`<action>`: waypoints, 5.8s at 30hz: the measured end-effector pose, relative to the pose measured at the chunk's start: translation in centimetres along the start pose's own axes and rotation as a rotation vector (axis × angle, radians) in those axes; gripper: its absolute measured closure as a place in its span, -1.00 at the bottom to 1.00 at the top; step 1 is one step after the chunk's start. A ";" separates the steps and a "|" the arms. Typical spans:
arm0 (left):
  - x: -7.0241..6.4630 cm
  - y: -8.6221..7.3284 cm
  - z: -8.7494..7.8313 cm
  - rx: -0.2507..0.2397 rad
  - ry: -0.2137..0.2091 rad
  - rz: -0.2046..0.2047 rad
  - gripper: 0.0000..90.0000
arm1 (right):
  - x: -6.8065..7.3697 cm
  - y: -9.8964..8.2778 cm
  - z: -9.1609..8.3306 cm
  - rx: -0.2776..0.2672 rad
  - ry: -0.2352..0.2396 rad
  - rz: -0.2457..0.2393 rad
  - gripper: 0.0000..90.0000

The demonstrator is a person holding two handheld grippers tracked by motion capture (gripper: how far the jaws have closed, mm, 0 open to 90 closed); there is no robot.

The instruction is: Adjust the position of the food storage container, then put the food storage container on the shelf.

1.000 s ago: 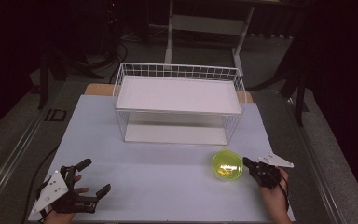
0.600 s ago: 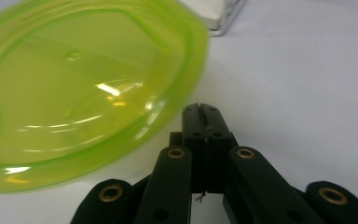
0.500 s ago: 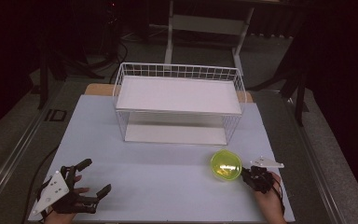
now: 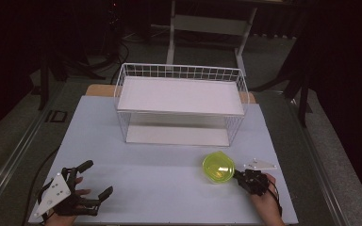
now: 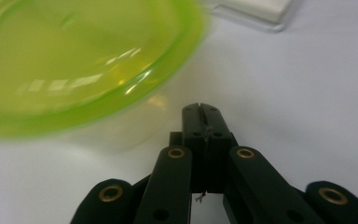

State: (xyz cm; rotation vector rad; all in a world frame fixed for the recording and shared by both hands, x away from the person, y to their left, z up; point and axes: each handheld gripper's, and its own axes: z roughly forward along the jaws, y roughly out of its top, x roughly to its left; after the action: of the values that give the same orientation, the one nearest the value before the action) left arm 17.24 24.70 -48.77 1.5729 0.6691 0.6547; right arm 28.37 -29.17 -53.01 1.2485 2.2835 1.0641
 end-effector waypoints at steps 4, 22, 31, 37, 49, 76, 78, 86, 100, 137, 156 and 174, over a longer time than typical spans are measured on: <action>0.0 0.0 0.0 -0.002 0.000 -0.001 -0.99 | -1.1 1.5 0.5 -0.038 0.009 0.025 1.00; -0.1 0.0 -0.2 0.002 0.006 0.009 -0.99 | 2.1 0.8 1.4 0.018 0.117 -0.008 1.00; -0.2 0.1 -0.1 0.007 0.000 0.016 -0.99 | 4.7 1.2 2.1 0.031 0.171 -0.049 1.00; -0.3 0.1 0.0 0.011 -0.001 0.021 -0.99 | 5.9 1.7 2.8 0.041 0.193 -0.058 1.00; -0.1 0.0 0.2 0.013 -0.008 0.012 -0.99 | 8.1 2.5 4.1 0.057 0.224 -0.085 1.00; -0.5 0.0 0.4 0.014 -0.041 0.004 -0.99 | 7.6 2.8 1.2 0.002 0.208 -0.090 0.64; -0.7 0.1 0.6 0.014 -0.048 0.009 -0.99 | 7.3 2.8 0.4 -0.026 0.201 -0.095 0.42; -1.8 0.4 1.8 0.020 -0.105 0.020 -0.99 | 7.0 2.4 -2.2 -0.100 0.207 -0.120 -0.51; -3.2 1.6 4.7 0.062 -0.225 -0.019 -0.99 | 8.0 3.5 -3.5 -0.189 0.242 -0.202 -0.66; -4.5 4.0 14.7 0.299 -0.290 -0.182 -0.85 | 8.8 7.2 -1.5 -0.179 0.296 -0.097 -0.56; -4.9 0.0 16.8 0.484 -0.172 -0.452 -0.17 | 8.3 6.4 1.9 0.039 0.357 0.158 0.11; -5.8 0.2 15.6 0.512 -0.218 -0.514 0.70 | 9.5 5.8 1.1 0.054 0.345 0.171 0.73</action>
State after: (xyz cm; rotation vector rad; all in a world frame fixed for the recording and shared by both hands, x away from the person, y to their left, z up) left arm 24.91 10.04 -50.23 1.7977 1.0801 -0.0835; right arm 27.01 -18.92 -48.82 1.3945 2.5043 1.3805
